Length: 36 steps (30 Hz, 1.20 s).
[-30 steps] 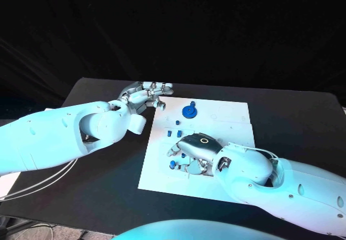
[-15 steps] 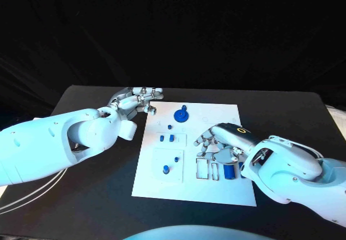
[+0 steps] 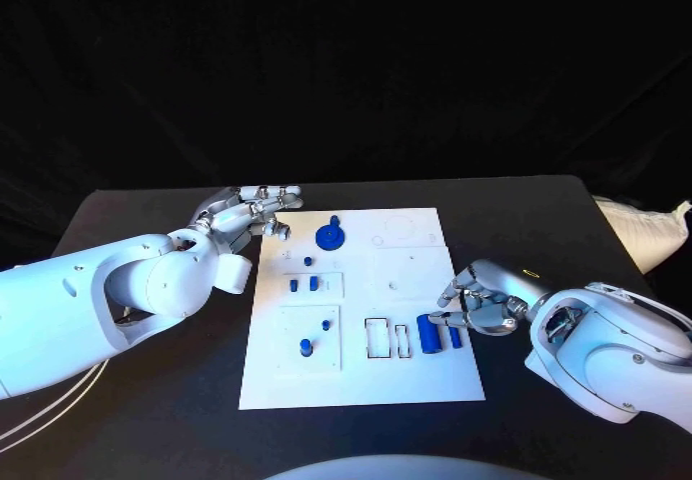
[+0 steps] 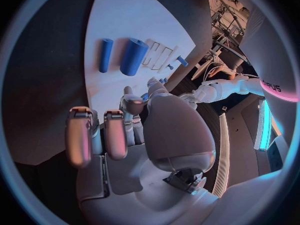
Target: Assemble the parts on the task board
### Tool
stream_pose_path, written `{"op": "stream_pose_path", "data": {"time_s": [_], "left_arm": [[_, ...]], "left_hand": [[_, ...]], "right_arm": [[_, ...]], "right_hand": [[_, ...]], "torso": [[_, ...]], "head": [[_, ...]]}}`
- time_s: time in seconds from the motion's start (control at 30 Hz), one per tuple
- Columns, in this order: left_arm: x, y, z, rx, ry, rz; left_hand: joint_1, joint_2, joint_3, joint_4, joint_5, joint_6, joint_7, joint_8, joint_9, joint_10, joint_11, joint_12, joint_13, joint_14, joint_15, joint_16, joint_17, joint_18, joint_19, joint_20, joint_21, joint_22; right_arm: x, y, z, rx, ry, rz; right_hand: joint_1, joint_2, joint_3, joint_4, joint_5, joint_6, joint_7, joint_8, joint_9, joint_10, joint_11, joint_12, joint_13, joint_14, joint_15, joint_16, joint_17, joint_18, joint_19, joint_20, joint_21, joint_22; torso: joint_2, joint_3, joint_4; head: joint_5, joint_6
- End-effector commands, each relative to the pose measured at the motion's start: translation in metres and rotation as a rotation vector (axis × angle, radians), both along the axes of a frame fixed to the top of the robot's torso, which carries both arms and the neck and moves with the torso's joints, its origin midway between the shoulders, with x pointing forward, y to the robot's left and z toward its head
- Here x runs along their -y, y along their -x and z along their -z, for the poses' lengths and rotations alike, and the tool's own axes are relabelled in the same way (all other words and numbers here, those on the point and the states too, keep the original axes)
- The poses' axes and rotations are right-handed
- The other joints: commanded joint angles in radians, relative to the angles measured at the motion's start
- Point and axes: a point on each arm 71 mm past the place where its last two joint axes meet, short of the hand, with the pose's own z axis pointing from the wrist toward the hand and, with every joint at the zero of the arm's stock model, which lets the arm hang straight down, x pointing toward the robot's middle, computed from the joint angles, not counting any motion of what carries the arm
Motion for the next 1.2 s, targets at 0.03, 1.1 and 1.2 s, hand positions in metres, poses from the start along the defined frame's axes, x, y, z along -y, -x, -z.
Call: {"op": "stream_pose_path", "data": {"time_s": [0.03, 1.1, 1.2], "left_arm": [[0.002, 0.000, 0.000, 0.007, 0.009, 0.021], [-0.001, 0.001, 0.002, 0.002, 0.007, 0.019], [-0.001, 0.001, 0.002, 0.001, 0.007, 0.020]], "left_hand": [[-0.002, 0.011, -0.006, 0.003, -0.001, -0.007, 0.001, 0.007, -0.001, -0.006, 0.002, 0.002, -0.001, -0.004, 0.000, -0.004, -0.001, 0.013, -0.006, -0.002, -0.004, -0.001], [-0.003, 0.012, -0.007, 0.003, -0.001, -0.007, 0.001, 0.008, -0.001, -0.006, 0.002, 0.004, -0.001, -0.005, 0.000, -0.004, -0.003, 0.014, -0.007, -0.002, -0.007, -0.003], [-0.003, 0.012, -0.007, 0.003, -0.001, -0.007, 0.001, 0.008, -0.001, -0.006, 0.002, 0.004, -0.001, -0.005, 0.000, -0.004, -0.003, 0.014, -0.007, -0.002, -0.007, -0.003]], "right_arm": [[0.003, 0.002, 0.004, -0.019, 0.074, 0.051], [-0.024, -0.001, 0.039, -0.089, 0.185, -0.007], [-0.025, -0.002, 0.042, -0.095, 0.187, -0.006]], "right_hand": [[-0.002, 0.013, -0.018, 0.001, -0.004, -0.007, -0.004, 0.007, 0.006, -0.010, -0.001, 0.016, 0.025, 0.070, -0.002, 0.006, 0.048, -0.014, 0.007, 0.001, 0.005, 0.080], [-0.021, 0.047, -0.100, 0.001, -0.015, 0.005, -0.018, 0.072, 0.064, 0.001, -0.012, 0.081, 0.137, 0.071, -0.010, 0.014, 0.057, -0.016, 0.011, -0.004, 0.012, 0.091], [-0.012, 0.052, -0.103, 0.000, -0.008, 0.008, -0.021, 0.081, 0.074, 0.001, -0.015, 0.081, 0.141, 0.071, -0.012, 0.014, 0.057, -0.016, 0.011, -0.006, 0.012, 0.091]], "torso": [[-0.003, 0.0001, -0.0046], [-0.002, -0.0020, -0.0042], [-0.002, -0.0018, -0.0060]], "head": [[-0.004, -0.001], [0.017, -0.012], [0.019, -0.013]]}}
